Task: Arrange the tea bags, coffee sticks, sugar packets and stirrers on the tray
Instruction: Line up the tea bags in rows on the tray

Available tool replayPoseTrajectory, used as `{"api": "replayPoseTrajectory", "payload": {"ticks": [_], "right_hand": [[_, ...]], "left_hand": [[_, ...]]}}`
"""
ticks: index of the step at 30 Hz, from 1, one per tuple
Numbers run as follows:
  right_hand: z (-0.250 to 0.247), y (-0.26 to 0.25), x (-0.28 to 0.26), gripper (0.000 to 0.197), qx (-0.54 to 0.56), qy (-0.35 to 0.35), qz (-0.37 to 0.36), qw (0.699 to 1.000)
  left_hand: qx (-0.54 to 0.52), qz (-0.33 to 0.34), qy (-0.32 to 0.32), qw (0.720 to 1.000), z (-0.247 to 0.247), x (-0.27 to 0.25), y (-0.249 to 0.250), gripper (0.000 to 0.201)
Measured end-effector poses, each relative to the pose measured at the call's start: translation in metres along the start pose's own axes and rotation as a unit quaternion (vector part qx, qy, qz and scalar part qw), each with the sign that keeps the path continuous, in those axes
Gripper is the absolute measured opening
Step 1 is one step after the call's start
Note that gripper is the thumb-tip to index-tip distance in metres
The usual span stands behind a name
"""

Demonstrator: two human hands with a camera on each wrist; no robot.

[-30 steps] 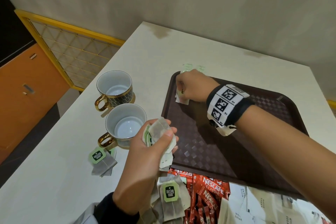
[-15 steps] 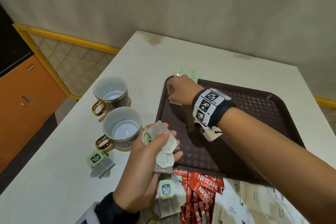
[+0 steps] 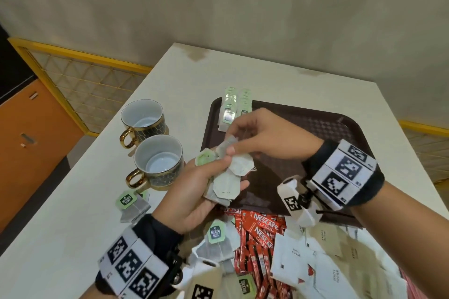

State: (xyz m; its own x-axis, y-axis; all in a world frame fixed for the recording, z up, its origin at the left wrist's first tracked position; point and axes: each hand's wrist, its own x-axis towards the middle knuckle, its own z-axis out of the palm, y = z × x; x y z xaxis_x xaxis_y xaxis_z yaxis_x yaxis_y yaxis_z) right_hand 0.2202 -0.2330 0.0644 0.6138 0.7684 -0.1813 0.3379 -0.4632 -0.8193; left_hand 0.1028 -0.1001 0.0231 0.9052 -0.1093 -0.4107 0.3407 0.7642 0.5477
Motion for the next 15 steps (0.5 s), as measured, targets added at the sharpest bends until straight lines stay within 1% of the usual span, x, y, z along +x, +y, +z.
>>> {"api": "replayPoseTrajectory", "payload": {"ticks": [2, 5, 7, 8, 9, 11, 13, 15], "right_hand": [[-0.001, 0.002, -0.006, 0.013, 0.007, 0.075, -0.002, 0.997], [-0.007, 0.000, -0.018, 0.010, 0.055, 0.184, -0.012, 0.981], [-0.008, -0.005, -0.028, 0.009, 0.092, 0.227, -0.040, 0.969], [-0.006, -0.008, -0.032, 0.011, 0.098, 0.237, -0.051, 0.965], [-0.002, -0.010, -0.037, 0.013, 0.091, 0.240, -0.059, 0.965], [0.012, -0.012, -0.044, 0.013, 0.024, 0.230, -0.074, 0.970], [0.028, -0.011, -0.049, 0.009, -0.070, 0.187, -0.087, 0.976], [0.039, -0.008, -0.054, 0.009, -0.151, 0.135, -0.104, 0.974]], "left_hand": [[-0.024, -0.018, -0.013, 0.999, 0.000, -0.002, -0.002, 0.040], [-0.049, -0.026, -0.007, 0.998, -0.002, -0.004, -0.002, 0.049], [-0.074, -0.020, 0.003, 0.997, -0.004, -0.003, 0.000, 0.053], [-0.090, -0.018, 0.007, 0.996, -0.004, -0.003, 0.001, 0.054], [-0.105, -0.017, 0.006, 0.994, -0.005, -0.003, 0.001, 0.052], [-0.122, -0.024, -0.019, 0.992, -0.005, -0.004, 0.002, 0.047], [-0.120, -0.030, -0.049, 0.991, -0.005, -0.006, 0.002, 0.044], [-0.124, -0.031, -0.060, 0.990, -0.004, -0.006, 0.003, 0.039]]}}
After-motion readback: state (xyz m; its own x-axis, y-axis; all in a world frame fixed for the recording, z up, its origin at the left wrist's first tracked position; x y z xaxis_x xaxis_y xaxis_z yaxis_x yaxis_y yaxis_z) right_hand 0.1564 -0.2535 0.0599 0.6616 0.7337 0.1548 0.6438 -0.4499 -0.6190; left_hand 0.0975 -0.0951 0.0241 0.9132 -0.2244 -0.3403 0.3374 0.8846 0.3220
